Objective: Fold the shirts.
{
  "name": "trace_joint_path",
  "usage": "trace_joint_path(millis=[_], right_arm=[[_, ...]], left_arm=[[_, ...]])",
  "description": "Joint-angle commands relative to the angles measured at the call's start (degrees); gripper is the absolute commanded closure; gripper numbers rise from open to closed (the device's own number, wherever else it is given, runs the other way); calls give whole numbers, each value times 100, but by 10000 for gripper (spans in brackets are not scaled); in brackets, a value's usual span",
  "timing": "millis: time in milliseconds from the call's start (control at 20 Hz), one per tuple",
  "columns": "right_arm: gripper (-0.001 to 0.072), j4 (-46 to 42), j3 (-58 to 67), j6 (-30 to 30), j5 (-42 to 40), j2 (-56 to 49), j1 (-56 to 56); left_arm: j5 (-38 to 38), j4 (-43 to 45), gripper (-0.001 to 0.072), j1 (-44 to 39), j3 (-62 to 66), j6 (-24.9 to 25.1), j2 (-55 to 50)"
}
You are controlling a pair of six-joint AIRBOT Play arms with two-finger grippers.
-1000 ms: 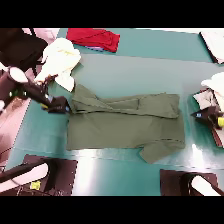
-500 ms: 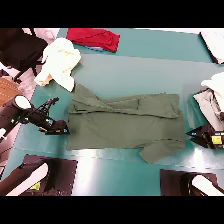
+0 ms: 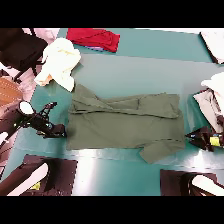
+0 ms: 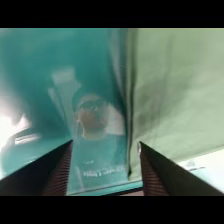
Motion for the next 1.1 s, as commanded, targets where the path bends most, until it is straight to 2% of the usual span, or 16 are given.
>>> trace_joint_path(millis=[0,100,200,350,650,700,750,800,900,950,1000,1050], right_arm=[[255,-33,90,-11,-76,-57,-9],[255,-26,81,-11,-79,-57,-9],[255,-4,81,-11,-70,-57,9],[255,-9,83,-11,-76,-57,131],[255,33,81,7,-164,-57,616],[256,44,83,37,-212,-57,673],[255,44,83,42,-234,-57,730],[256,44,83,44,-240,-57,763],[256,42,83,44,-238,-57,776],[256,42,83,44,-232,-57,776],[256,42,83,44,-221,-55,776],[256,42,83,44,-208,-55,776]], left_arm=[[-9,109,207,-2,-149,-68,0],[-17,-997,209,-22,-407,306,-9],[-83,-1414,209,-44,-398,339,-13],[-284,-1217,218,-44,-398,334,-13],[-223,-1036,219,-44,-415,236,-13],[-258,-1064,243,-44,-417,199,-13],[-313,-1137,384,-44,-417,197,-13],[-350,-1167,423,-44,-415,197,-13],[-341,-1182,423,-44,-415,192,-13],[-343,-1182,513,-44,-417,212,-13],[-328,-1189,560,-44,-417,254,-13],[-326,-1167,560,-44,-415,251,-26]])
